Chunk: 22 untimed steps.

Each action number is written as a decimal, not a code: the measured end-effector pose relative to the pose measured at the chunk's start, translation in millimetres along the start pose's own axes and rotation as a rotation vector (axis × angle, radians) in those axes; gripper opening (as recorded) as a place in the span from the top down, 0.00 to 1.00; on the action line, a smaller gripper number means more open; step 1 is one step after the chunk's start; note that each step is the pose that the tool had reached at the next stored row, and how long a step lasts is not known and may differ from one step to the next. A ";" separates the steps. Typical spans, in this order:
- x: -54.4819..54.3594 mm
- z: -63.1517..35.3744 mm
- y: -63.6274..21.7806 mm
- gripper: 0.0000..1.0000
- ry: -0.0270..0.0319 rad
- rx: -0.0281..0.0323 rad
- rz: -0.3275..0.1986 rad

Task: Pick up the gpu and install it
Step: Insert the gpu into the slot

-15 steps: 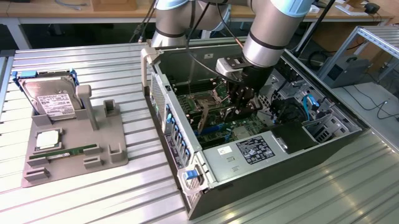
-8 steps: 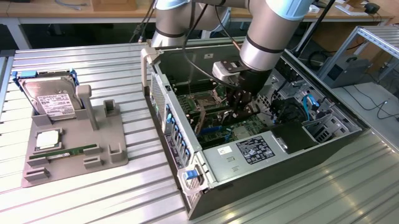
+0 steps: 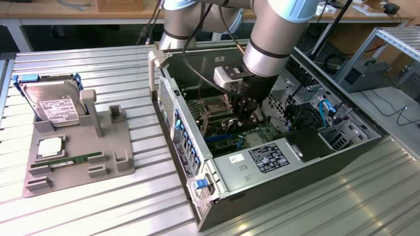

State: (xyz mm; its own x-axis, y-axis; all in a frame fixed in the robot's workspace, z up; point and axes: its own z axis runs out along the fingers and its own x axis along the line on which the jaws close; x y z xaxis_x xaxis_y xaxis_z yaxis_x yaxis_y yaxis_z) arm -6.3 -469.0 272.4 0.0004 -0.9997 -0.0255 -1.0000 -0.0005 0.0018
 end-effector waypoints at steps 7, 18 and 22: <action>-8.1 0.3 15.0 0.73 -0.0011 0.0005 0.000; -8.5 3.8 26.8 0.73 -0.0010 0.0005 0.000; -8.4 6.4 29.0 0.73 -0.0009 0.0005 0.000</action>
State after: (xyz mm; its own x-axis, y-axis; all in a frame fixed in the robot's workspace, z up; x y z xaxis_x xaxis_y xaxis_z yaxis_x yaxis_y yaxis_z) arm -35.3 -460.5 266.3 0.0000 -0.9997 -0.0264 -1.0000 0.0000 0.0014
